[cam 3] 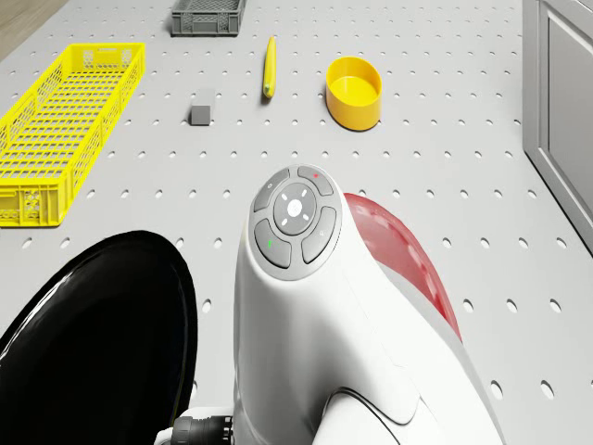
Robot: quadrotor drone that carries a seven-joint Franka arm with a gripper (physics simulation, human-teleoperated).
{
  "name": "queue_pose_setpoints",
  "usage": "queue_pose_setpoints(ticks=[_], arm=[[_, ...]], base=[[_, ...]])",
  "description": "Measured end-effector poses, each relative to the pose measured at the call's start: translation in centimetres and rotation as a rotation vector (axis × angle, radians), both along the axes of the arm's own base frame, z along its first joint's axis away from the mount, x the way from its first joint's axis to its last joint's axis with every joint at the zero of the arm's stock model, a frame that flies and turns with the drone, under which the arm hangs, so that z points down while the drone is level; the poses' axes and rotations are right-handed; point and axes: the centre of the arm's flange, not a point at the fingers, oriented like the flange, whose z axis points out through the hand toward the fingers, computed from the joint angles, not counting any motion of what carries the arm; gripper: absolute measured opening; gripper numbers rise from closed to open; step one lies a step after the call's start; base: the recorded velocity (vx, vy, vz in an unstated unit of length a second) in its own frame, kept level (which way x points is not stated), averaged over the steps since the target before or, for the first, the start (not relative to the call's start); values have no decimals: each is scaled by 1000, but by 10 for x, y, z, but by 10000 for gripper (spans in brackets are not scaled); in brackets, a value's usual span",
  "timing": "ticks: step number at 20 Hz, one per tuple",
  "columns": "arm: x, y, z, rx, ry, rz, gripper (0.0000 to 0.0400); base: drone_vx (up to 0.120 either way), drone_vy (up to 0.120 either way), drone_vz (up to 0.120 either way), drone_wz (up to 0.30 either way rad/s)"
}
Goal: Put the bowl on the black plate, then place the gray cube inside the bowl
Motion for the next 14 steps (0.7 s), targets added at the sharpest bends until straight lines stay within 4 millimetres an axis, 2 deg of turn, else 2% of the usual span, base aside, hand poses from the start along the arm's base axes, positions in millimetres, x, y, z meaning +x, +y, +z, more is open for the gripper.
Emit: queue_pose_setpoints(ticks=[5,11,14], arm=[[0,0,0,0,0,0,400],[0,0,0,0,0,0,400],[0,0,0,0,0,0,400]], base=[[120,-112,-112,0],[120,0,-7,0],[120,0,-120,0]])
